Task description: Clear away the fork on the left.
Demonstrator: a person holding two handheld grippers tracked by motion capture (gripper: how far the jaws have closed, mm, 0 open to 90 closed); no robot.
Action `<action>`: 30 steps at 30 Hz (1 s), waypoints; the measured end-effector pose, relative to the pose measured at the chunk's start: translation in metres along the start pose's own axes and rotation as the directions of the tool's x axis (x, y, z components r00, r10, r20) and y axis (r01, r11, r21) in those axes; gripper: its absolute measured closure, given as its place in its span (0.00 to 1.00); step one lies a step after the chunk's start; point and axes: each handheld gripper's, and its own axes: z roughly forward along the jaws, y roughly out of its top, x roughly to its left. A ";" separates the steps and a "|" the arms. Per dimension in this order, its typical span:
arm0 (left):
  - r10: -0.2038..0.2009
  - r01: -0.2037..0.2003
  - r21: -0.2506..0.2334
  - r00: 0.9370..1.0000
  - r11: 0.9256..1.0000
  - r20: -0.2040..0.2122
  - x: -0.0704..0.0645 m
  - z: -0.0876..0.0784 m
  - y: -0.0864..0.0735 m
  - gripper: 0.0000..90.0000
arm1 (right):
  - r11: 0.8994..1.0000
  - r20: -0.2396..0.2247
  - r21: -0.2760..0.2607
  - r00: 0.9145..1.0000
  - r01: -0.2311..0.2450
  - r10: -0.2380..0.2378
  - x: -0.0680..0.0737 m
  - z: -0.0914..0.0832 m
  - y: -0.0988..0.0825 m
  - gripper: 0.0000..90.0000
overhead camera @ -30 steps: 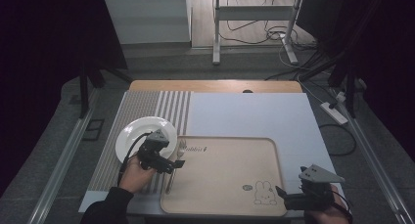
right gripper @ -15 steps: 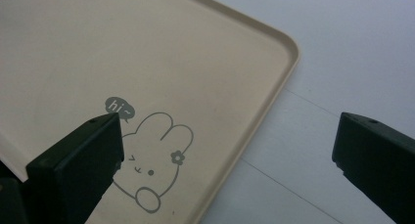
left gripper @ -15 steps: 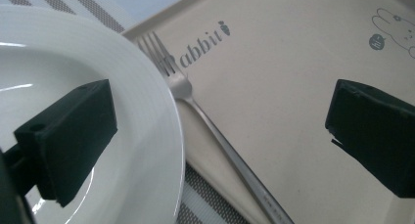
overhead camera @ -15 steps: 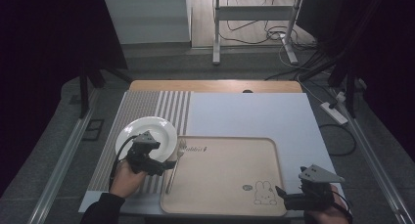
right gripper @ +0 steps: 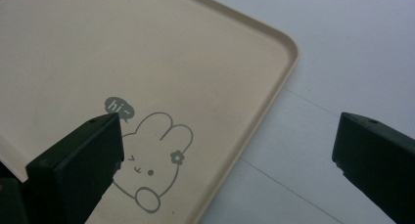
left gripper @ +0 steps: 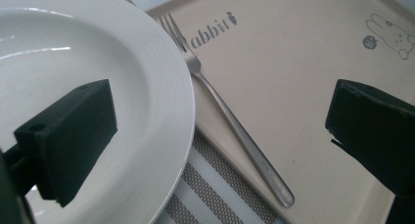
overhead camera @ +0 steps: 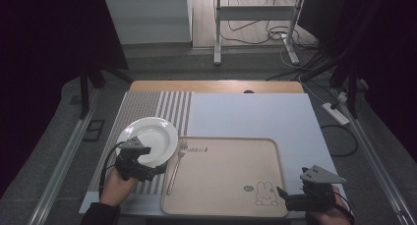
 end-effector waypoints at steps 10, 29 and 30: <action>-0.037 0.037 -0.012 0.999 0.999 -0.027 0.002 -0.014 -0.017 0.00 | 1.000 0.001 0.001 1.000 -0.006 0.006 0.000 0.000 0.000 0.00; -0.070 0.068 -0.026 0.995 0.997 -0.076 -0.002 -0.037 -0.040 0.00 | 1.000 0.005 0.003 1.000 -0.007 0.007 0.000 0.000 0.000 0.00; -0.069 0.067 -0.025 0.995 0.997 -0.078 -0.002 -0.037 -0.041 0.00 | 1.000 0.006 0.003 1.000 -0.006 0.006 0.000 0.001 0.000 0.00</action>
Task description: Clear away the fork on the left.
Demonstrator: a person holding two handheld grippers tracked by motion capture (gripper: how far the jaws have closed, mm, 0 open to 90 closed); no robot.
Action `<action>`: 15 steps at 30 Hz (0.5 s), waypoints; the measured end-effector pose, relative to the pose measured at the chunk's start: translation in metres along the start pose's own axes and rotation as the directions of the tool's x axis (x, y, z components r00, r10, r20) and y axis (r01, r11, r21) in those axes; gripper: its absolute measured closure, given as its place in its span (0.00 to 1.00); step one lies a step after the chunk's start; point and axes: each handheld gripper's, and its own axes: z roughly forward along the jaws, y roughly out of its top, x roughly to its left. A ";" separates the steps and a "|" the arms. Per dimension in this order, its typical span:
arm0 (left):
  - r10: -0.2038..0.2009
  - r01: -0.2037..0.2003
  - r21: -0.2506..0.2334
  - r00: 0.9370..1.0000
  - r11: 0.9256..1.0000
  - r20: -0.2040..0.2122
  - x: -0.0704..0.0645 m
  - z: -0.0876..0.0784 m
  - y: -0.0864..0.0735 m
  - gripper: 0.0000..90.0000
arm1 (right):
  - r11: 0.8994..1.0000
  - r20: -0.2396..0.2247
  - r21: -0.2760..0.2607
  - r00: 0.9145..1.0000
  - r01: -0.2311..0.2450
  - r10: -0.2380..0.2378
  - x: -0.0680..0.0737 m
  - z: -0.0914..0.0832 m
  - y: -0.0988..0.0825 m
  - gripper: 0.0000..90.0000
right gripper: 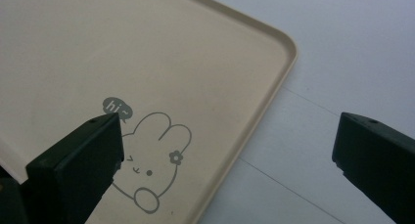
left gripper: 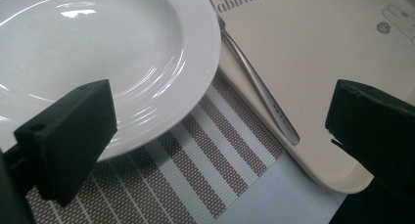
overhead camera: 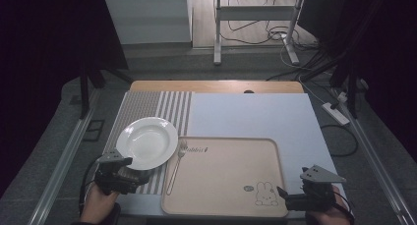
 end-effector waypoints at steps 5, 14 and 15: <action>0.004 -0.004 0.006 1.000 1.000 -0.018 -0.002 -0.003 -0.002 0.00 | 1.000 0.001 0.000 1.000 0.000 0.000 0.000 0.000 0.000 0.00; 0.015 -0.015 0.008 0.999 1.000 -0.044 -0.003 -0.008 -0.007 0.00 | 1.000 0.002 0.003 1.000 0.001 -0.001 0.000 0.000 0.000 0.00; 0.015 -0.015 0.007 0.999 1.000 -0.045 -0.003 -0.009 -0.007 0.00 | 1.000 0.002 0.003 1.000 0.000 0.000 0.000 0.000 0.000 0.00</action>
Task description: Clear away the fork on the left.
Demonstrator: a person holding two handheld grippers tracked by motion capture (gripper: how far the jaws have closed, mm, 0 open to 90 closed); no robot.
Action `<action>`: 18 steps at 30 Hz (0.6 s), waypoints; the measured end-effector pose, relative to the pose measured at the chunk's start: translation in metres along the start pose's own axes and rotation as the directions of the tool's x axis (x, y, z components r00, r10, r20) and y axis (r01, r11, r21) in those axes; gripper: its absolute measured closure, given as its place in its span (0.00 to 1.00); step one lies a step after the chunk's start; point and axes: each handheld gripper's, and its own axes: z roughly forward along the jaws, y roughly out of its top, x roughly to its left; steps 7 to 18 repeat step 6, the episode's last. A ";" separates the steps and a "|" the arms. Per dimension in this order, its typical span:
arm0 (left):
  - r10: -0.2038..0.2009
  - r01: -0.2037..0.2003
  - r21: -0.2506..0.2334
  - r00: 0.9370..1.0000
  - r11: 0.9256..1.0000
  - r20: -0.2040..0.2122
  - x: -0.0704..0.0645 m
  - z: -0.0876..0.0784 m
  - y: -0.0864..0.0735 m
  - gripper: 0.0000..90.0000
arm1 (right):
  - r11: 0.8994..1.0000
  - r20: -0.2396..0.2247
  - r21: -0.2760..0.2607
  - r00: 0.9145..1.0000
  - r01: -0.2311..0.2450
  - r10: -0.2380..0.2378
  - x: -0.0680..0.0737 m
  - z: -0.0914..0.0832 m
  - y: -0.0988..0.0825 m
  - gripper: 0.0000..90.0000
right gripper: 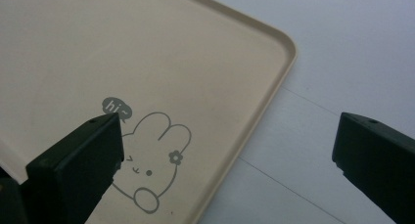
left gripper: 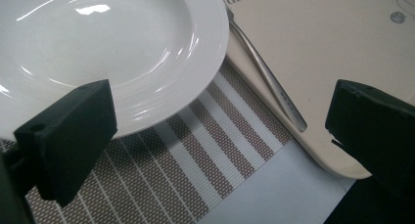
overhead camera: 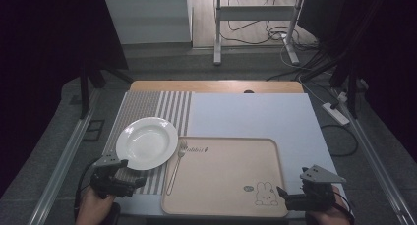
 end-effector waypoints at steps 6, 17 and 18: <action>-0.019 0.019 0.003 1.000 1.000 0.012 0.003 0.001 0.000 0.00 | 1.000 -0.002 0.002 1.000 0.002 -0.002 0.000 0.000 0.000 0.00; -0.019 0.019 0.003 1.000 1.000 0.012 0.003 0.001 0.000 0.00 | 1.000 -0.002 0.002 1.000 0.002 -0.002 0.000 0.000 0.000 0.00; -0.019 0.019 0.003 1.000 1.000 0.012 0.003 0.001 0.000 0.00 | 1.000 -0.002 0.002 1.000 0.002 -0.002 0.000 0.000 0.000 0.00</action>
